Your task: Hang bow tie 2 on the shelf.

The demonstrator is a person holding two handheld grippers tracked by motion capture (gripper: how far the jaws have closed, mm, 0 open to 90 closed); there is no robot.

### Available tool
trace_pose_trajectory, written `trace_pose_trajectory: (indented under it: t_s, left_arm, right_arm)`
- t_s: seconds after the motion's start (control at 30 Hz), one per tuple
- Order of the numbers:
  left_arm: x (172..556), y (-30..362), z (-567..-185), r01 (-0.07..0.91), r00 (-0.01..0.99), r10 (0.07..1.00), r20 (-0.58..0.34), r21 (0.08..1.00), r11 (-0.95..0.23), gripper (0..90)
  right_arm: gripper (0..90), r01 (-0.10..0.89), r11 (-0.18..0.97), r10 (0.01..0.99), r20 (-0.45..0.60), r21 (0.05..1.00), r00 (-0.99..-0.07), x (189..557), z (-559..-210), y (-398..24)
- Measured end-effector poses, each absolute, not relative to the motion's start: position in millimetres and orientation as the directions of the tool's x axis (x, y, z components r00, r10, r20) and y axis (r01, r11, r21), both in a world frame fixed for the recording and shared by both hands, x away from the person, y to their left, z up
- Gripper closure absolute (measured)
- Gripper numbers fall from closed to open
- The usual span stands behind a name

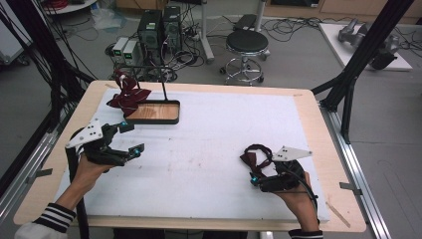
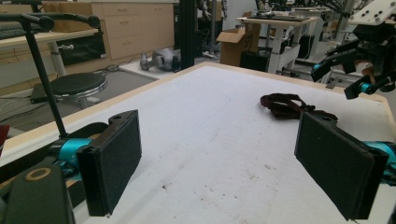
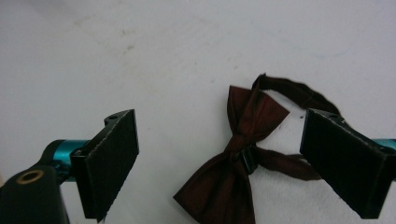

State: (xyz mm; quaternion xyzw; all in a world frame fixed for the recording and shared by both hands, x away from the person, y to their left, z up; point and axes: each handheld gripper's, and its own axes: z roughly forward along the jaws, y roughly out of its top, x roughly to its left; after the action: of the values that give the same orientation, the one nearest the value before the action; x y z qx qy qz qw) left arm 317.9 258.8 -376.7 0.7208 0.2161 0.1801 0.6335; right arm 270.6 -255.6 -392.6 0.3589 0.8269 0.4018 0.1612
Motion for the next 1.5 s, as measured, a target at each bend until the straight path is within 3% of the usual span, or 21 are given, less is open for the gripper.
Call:
trace_pose_trajectory:
  t_s: [0.43, 0.5, 0.93, 1.5]
  left_arm:
    - [319, 254, -372, 0.076, 0.852, 0.523, -0.008, 0.991, -0.109, 15.3]
    - [319, 254, -372, 0.076, 0.852, 0.523, -0.006, 0.991, -0.114, 15.3]
    - [320, 255, -373, 0.082, 0.850, 0.527, -0.009, 0.990, -0.116, 15.3]
    - [319, 256, -373, 0.074, 0.840, 0.542, -0.001, 0.991, -0.112, 15.3]
  right_arm:
    - [11.6, 0.588, 0.505, 0.747, 0.022, 0.632, -0.665, 278, -408, -246]
    - [15.0, 0.602, 0.510, 0.751, 0.024, 0.614, -0.660, 279, -409, -246]
    - [16.8, 0.649, 0.518, 0.759, 0.051, 0.557, -0.649, 288, -414, -245]
    - [39.2, 0.679, 0.529, 0.757, 0.079, 0.508, -0.649, 294, -422, -245]
